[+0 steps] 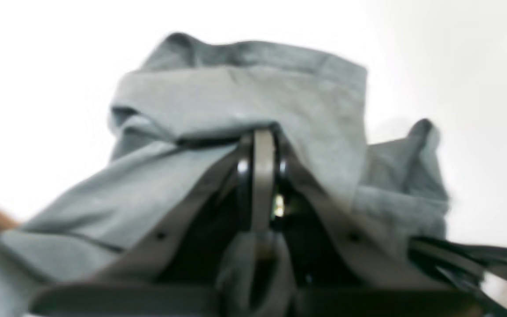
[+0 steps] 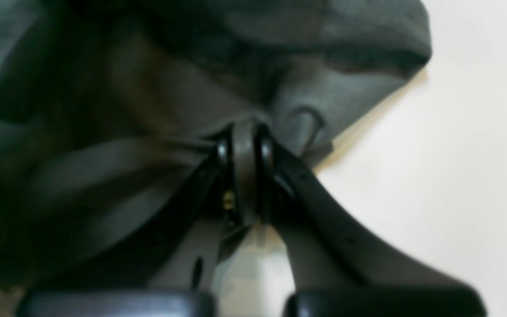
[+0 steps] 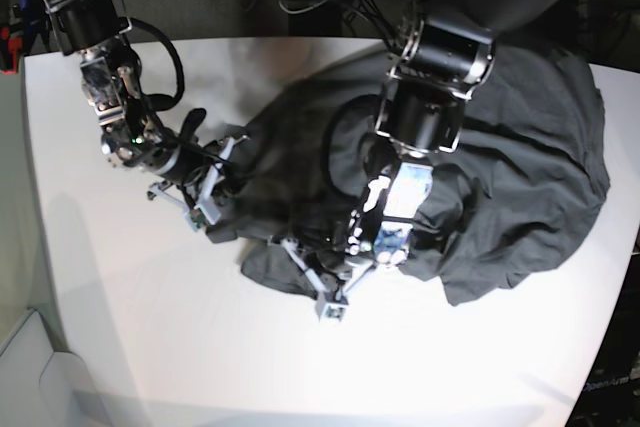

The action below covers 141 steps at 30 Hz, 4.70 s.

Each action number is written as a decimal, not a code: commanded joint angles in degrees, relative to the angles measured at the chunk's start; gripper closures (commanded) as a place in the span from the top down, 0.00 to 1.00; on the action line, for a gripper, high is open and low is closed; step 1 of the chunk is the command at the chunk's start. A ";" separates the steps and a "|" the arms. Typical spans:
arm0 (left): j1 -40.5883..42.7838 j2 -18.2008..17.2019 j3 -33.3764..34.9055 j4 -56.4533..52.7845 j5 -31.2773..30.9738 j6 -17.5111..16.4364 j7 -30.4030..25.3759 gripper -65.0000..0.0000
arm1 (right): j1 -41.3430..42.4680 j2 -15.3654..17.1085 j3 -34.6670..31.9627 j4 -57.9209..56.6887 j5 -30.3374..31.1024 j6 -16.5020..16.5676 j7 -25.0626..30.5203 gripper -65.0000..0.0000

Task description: Layout the t-shirt on the table in an organized manner, then fold the t-shirt properly

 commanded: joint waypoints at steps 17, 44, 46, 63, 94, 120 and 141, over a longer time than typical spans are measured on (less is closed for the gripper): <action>-8.68 -2.75 -0.46 -11.91 -0.70 6.80 -14.34 0.00 | -6.74 7.15 -0.11 -7.53 -3.66 -1.04 -5.66 0.00; 9.08 -9.61 -5.12 16.83 -8.70 7.59 1.39 0.00 | -11.58 6.98 22.49 8.30 -3.66 -0.69 -4.25 0.00; 10.39 -10.75 -5.12 16.74 -8.70 7.59 0.87 0.00 | -11.58 6.36 23.72 10.58 -3.66 -0.69 -4.34 0.00; 15.14 -16.91 -5.29 16.57 -9.14 7.59 1.13 0.00 | -8.15 0.74 21.87 22.01 -3.57 4.50 -21.66 0.00; 29.12 -15.68 -5.29 27.56 -9.23 7.59 1.57 0.00 | 25.61 -9.02 -1.51 -23.26 -5.15 4.41 -9.70 0.00; 25.87 -14.27 -18.65 45.23 -9.14 7.15 15.02 0.00 | 19.46 -10.87 3.50 1.97 -18.69 4.67 -17.79 0.00; 20.77 -16.03 -18.30 36.26 -8.61 7.15 14.58 0.00 | -20.89 -19.92 2.18 40.30 -18.60 4.67 -27.81 0.00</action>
